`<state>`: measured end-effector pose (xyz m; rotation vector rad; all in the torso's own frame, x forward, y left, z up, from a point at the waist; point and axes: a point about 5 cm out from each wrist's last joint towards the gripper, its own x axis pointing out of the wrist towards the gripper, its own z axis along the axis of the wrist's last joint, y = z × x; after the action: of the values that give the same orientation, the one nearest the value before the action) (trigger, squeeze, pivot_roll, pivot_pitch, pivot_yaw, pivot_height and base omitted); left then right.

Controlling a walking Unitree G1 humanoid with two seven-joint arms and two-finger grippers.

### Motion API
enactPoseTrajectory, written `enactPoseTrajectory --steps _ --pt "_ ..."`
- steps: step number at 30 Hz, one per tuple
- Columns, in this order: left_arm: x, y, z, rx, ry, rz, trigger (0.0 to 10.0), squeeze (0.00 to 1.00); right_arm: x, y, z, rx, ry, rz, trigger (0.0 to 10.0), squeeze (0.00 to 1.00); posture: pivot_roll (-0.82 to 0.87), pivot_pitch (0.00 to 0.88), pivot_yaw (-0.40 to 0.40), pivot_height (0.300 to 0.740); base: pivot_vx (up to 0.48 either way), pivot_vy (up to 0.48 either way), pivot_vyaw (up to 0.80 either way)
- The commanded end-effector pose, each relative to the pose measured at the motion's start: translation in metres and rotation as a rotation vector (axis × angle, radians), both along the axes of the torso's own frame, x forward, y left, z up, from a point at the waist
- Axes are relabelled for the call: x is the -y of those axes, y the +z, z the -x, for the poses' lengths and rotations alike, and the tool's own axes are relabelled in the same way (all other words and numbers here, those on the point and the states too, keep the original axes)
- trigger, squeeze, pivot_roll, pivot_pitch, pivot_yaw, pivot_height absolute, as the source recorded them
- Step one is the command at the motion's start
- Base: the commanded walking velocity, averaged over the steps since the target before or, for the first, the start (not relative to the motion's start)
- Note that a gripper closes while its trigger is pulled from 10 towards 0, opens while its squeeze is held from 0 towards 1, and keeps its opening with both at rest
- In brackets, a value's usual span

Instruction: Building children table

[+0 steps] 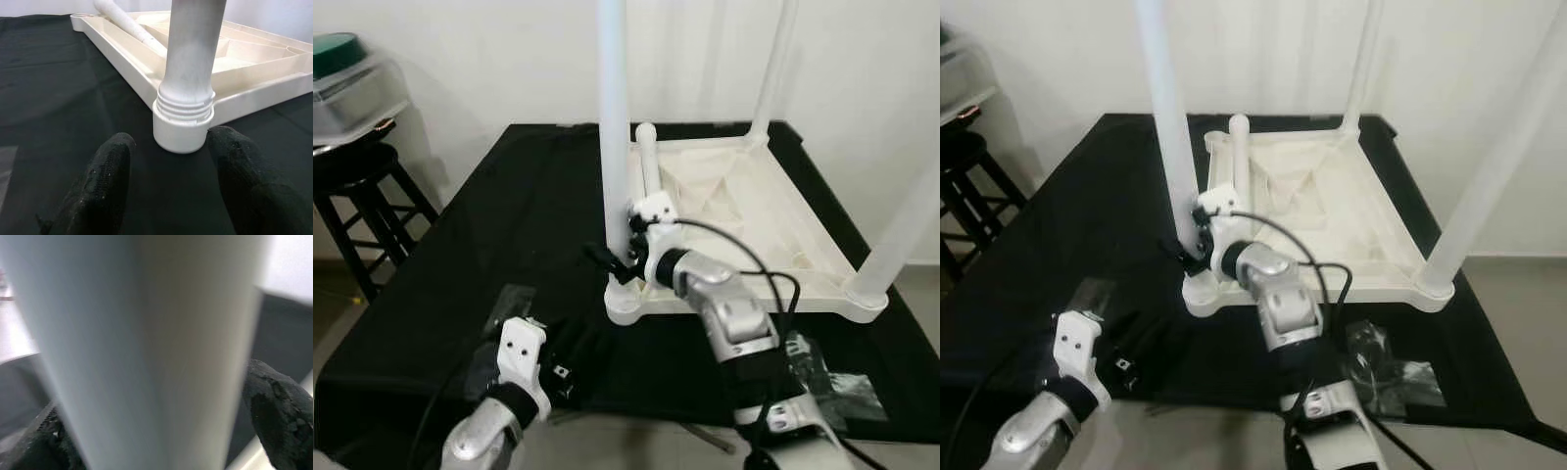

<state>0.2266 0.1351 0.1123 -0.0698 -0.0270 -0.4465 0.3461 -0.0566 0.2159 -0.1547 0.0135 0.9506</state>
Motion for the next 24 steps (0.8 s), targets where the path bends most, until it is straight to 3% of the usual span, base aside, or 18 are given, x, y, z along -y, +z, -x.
enactPoseTrajectory --steps 1,4,6,8,12,13,14,24 --pt "-0.001 -0.004 0.000 -0.025 0.001 -0.004 10.0 0.00 -0.004 -0.003 0.003 0.041 0.204 0.097 10.0 0.00 -0.01 0.049 0.034 0.740 0.000 0.000 0.00" --pt "-0.001 -0.004 -0.002 -0.025 0.002 -0.006 10.0 0.00 -0.001 -0.004 0.000 0.041 0.298 0.155 10.0 0.00 -0.01 0.045 0.034 0.740 0.000 0.000 0.00" --pt "-0.001 -0.005 -0.003 -0.026 0.003 -0.011 10.0 0.00 0.001 -0.004 -0.002 0.012 0.411 0.159 10.0 0.00 0.00 0.040 0.032 0.740 0.000 0.000 0.00" --pt "-0.001 -0.005 -0.003 -0.026 0.004 -0.013 10.0 0.00 0.002 -0.004 -0.002 -0.001 0.450 0.157 10.0 0.00 0.00 0.040 0.032 0.740 0.000 0.000 0.00" --pt "0.000 -0.006 -0.004 -0.029 0.004 -0.017 10.0 0.00 0.002 -0.008 -0.017 -0.079 0.396 0.122 10.0 0.00 0.01 0.032 0.026 0.740 0.000 0.000 0.00" --pt "0.000 -0.006 -0.004 -0.029 0.004 -0.018 10.0 0.00 0.002 -0.011 -0.021 -0.100 0.376 0.122 2.0 0.00 0.01 0.031 0.025 0.740 0.000 0.000 0.00" --pt "0.000 -0.006 -0.005 -0.030 0.003 -0.018 10.0 0.00 0.002 -0.015 -0.021 -0.121 0.385 0.126 0.0 0.00 0.01 0.031 0.025 0.740 0.000 0.000 0.00" --pt "0.001 -0.006 -0.005 -0.032 -0.001 -0.012 10.0 0.00 0.013 -0.025 -0.021 -0.151 0.440 0.133 0.0 0.00 0.00 0.038 0.027 0.740 0.000 0.000 0.00"
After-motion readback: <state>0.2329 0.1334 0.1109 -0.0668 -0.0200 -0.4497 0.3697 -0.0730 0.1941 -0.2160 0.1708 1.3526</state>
